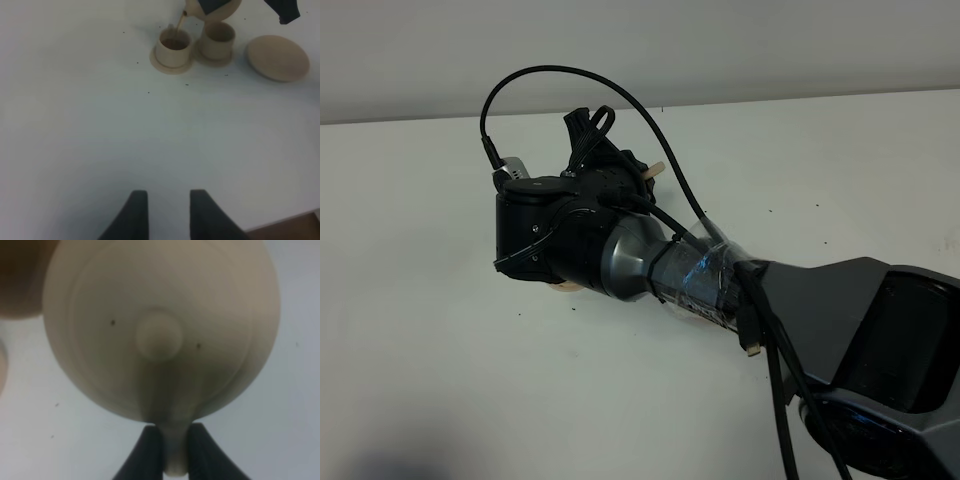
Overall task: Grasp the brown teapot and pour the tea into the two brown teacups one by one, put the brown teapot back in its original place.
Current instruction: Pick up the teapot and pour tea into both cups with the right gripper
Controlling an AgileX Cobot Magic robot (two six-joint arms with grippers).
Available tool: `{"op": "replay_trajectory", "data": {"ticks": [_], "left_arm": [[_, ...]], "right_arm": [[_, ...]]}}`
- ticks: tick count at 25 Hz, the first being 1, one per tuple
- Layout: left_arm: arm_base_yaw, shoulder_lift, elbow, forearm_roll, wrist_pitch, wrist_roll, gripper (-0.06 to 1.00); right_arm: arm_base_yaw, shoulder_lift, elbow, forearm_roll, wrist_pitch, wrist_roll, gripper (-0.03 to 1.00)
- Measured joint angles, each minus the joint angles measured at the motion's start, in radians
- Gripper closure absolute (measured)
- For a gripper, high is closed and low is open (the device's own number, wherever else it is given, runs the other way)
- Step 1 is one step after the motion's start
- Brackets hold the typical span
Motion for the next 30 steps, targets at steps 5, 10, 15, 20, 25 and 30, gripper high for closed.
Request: {"op": "replay_trajectory", "data": {"ticks": [5, 10, 15, 20, 25, 30], "left_arm": [[0.0, 0.0, 0.0, 0.0, 0.0, 0.0, 0.71], [0.0, 0.0, 0.0, 0.0, 0.0, 0.0, 0.71], [0.0, 0.0, 0.0, 0.0, 0.0, 0.0, 0.71], [0.0, 0.0, 0.0, 0.0, 0.0, 0.0, 0.71], [0.0, 0.0, 0.0, 0.0, 0.0, 0.0, 0.71], [0.0, 0.0, 0.0, 0.0, 0.0, 0.0, 0.71]], "right_arm": [[0.0, 0.0, 0.0, -0.002, 0.0, 0.0, 0.86], [0.0, 0.0, 0.0, -0.003, 0.0, 0.0, 0.86], [0.0, 0.0, 0.0, -0.003, 0.0, -0.001, 0.86], [0.0, 0.0, 0.0, -0.003, 0.0, -0.001, 0.86], [0.0, 0.0, 0.0, -0.003, 0.0, -0.001, 0.86], [0.0, 0.0, 0.0, -0.003, 0.0, -0.001, 0.86]]}}
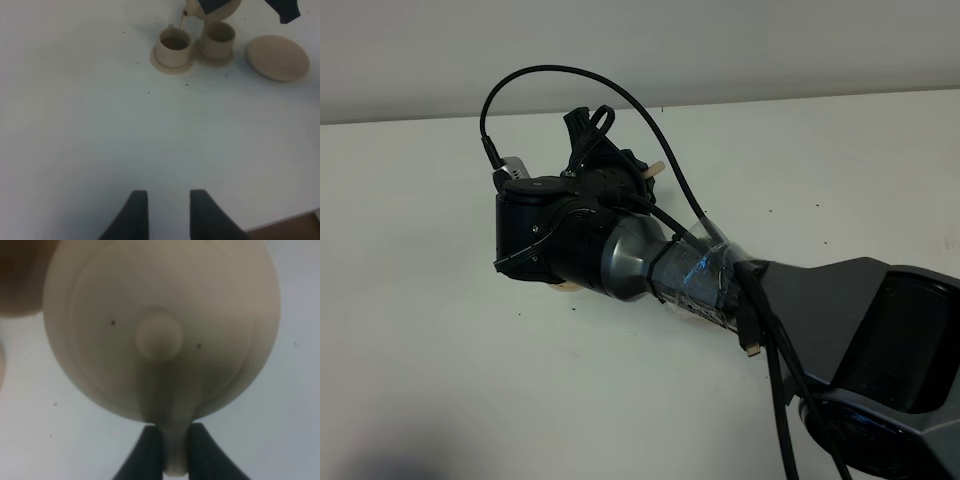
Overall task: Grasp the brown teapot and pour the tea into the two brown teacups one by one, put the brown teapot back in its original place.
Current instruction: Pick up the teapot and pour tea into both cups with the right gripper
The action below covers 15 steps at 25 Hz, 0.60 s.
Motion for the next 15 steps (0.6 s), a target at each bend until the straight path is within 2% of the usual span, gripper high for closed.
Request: {"op": "replay_trajectory", "data": {"ticks": [15], "left_arm": [[0.0, 0.0, 0.0, 0.0, 0.0, 0.0, 0.71]], "right_arm": [[0.0, 0.0, 0.0, -0.001, 0.0, 0.001, 0.86]]}}
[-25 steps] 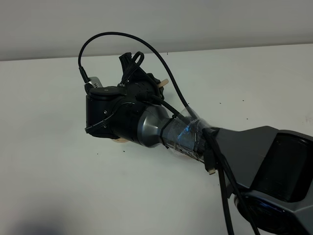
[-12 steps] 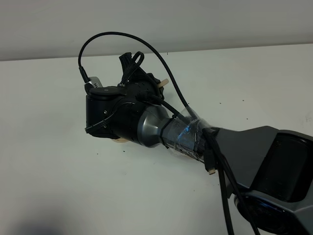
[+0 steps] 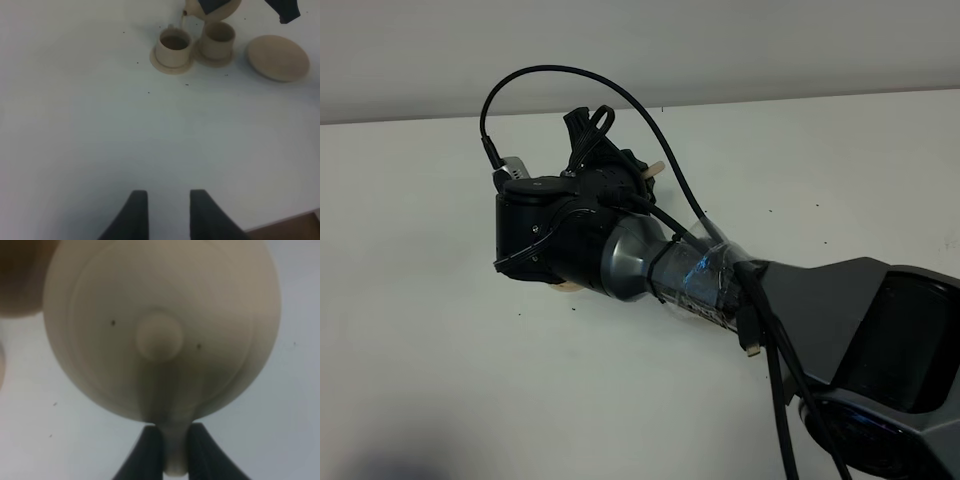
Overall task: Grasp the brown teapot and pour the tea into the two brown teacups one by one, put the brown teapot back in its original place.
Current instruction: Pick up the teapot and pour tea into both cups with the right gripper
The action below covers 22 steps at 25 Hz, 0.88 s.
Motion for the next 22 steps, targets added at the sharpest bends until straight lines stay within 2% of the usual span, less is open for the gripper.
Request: {"op": "replay_trajectory", "data": {"ticks": [16, 22], "left_arm": [[0.0, 0.0, 0.0, 0.0, 0.0, -0.001, 0.71], [0.0, 0.0, 0.0, 0.0, 0.0, 0.0, 0.71]], "right_arm": [[0.0, 0.0, 0.0, 0.038, 0.0, 0.001, 0.86], [-0.001, 0.0, -0.068, 0.082, 0.001, -0.006, 0.86]]}}
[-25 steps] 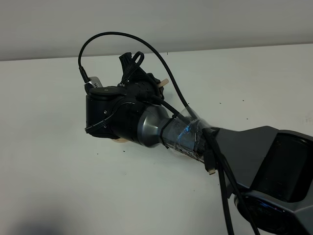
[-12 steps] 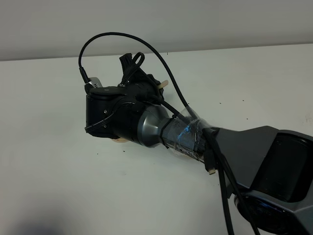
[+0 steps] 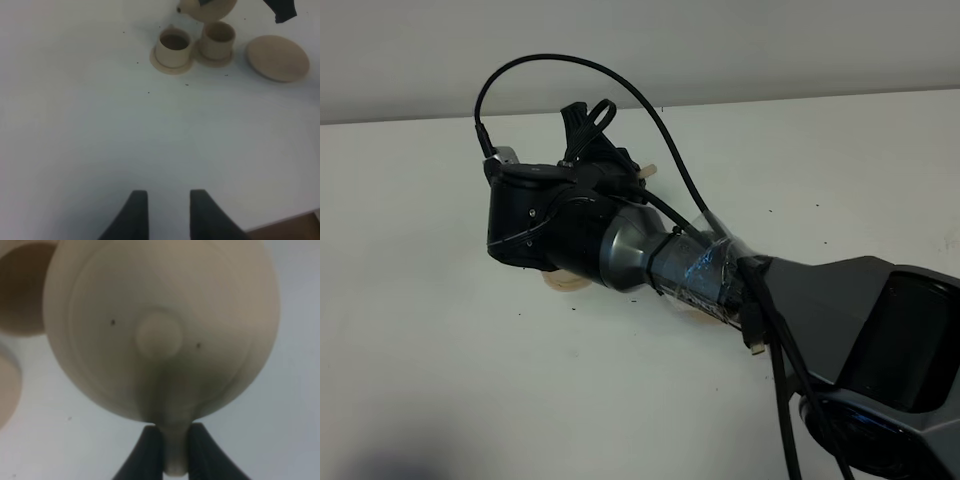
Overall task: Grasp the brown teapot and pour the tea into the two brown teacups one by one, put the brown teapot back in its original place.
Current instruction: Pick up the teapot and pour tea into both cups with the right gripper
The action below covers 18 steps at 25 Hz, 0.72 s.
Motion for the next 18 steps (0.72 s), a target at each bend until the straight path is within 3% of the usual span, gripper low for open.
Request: {"op": "replay_trajectory", "data": {"ticks": [7, 18], "left_arm": [[0.0, 0.0, 0.0, 0.0, 0.0, 0.0, 0.71], [0.0, 0.0, 0.0, 0.0, 0.0, 0.0, 0.71]], "right_arm": [[-0.039, -0.001, -0.106, 0.156, 0.001, -0.036, 0.86], [-0.159, -0.081, -0.139, 0.622, 0.012, -0.073, 0.86]]}}
